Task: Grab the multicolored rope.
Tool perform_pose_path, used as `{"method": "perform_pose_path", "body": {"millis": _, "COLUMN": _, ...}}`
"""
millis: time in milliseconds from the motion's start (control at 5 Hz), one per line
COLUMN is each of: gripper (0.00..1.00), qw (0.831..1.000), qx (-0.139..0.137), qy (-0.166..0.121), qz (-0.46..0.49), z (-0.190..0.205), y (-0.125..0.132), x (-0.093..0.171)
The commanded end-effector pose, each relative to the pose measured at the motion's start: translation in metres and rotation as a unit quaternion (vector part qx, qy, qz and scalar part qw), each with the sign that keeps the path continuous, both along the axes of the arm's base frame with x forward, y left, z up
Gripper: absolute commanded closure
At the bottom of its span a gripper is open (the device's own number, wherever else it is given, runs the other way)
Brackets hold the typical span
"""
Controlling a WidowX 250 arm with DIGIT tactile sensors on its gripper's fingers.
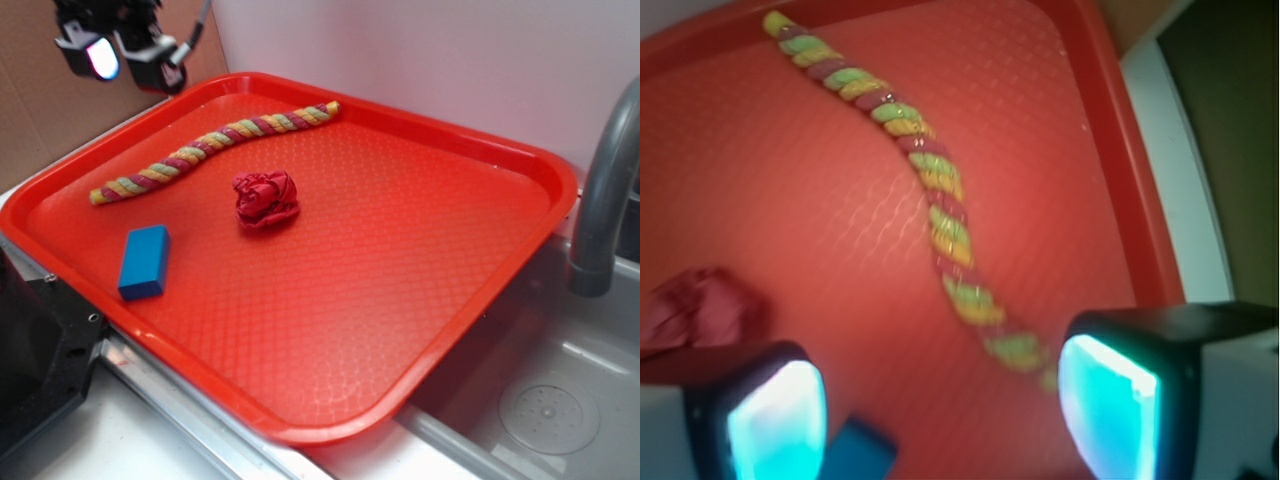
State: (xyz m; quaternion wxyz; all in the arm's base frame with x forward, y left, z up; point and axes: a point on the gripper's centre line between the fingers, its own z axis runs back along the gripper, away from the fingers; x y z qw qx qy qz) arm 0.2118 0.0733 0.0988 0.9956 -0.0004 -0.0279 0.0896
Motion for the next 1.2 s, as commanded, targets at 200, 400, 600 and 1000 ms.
{"method": "perform_pose_path", "body": {"millis": 200, "gripper": 0.00, "qw": 1.000, "qx": -0.023, "qy": 0.000, "qz": -0.002, "z": -0.067, "y": 0.024, "x": 0.018}}
{"method": "perform_pose_path", "body": {"millis": 400, "gripper": 0.00, "qw": 0.999, "qx": -0.030, "qy": 0.006, "qz": -0.027, "z": -0.083, "y": 0.015, "x": 0.022}}
{"method": "perform_pose_path", "body": {"millis": 600, "gripper": 1.00, "qw": 0.999, "qx": -0.024, "qy": 0.009, "qz": -0.032, "z": -0.088, "y": 0.011, "x": 0.021}}
{"method": "perform_pose_path", "body": {"millis": 1000, "gripper": 1.00, "qw": 0.998, "qx": 0.000, "qy": 0.043, "qz": -0.037, "z": -0.076, "y": 0.008, "x": 0.022}}
